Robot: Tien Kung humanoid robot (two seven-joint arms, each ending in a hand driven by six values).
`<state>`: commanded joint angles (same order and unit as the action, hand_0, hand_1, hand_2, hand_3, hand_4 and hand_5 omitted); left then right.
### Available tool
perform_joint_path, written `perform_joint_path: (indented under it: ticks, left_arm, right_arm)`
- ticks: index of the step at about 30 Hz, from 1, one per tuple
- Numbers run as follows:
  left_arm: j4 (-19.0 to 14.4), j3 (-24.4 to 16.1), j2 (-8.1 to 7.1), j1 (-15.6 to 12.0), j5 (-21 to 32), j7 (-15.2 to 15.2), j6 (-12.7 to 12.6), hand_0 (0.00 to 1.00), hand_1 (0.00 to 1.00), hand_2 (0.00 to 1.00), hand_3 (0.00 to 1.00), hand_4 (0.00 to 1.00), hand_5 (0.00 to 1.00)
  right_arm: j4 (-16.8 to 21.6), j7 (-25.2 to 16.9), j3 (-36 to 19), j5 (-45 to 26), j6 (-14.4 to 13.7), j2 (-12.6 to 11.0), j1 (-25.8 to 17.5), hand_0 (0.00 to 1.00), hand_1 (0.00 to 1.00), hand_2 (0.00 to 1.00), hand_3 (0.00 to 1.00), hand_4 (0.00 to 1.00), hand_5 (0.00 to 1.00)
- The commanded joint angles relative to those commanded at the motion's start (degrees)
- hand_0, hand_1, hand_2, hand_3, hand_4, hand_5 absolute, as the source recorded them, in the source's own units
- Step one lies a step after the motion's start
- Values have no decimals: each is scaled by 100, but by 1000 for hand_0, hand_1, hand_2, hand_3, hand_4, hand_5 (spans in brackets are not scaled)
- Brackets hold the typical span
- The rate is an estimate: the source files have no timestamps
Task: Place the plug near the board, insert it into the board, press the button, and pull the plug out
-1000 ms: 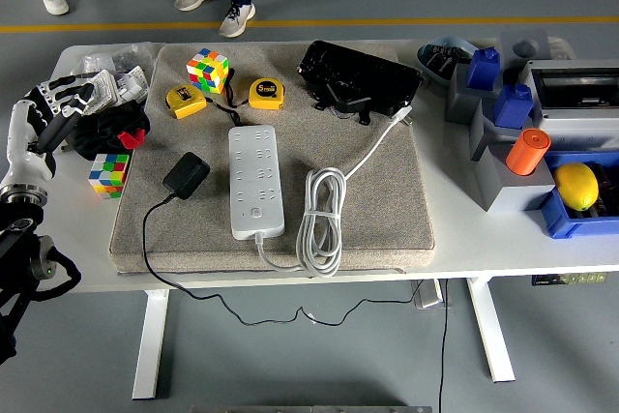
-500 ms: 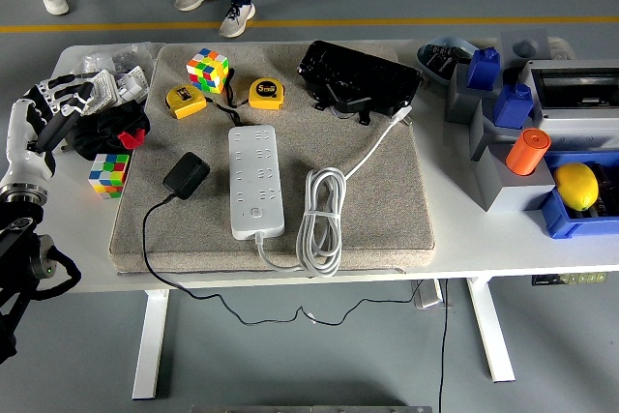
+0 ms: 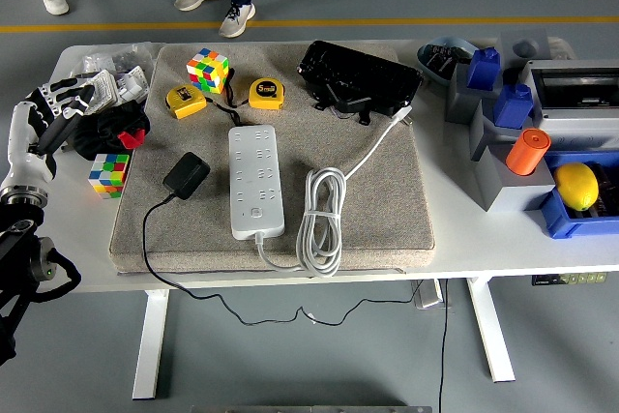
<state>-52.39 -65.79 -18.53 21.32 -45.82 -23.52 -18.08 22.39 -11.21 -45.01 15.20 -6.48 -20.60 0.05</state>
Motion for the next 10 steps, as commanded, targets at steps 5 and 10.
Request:
perform_joint_path:
  ticks: [5,10]
  left_arm:
    - [0,9,-1,-11,-1,1,1,656,640,649,644,961,436]
    - [-2,15,-3,-18,1,-1,1,656,640,650,644,962,438]
  right_arm:
    - [0,1,13,0,1,-4,-1,713,716,721,616,998,641]
    - [3,1,27,1,3,-6,-5,714,716,721,616,998,641]
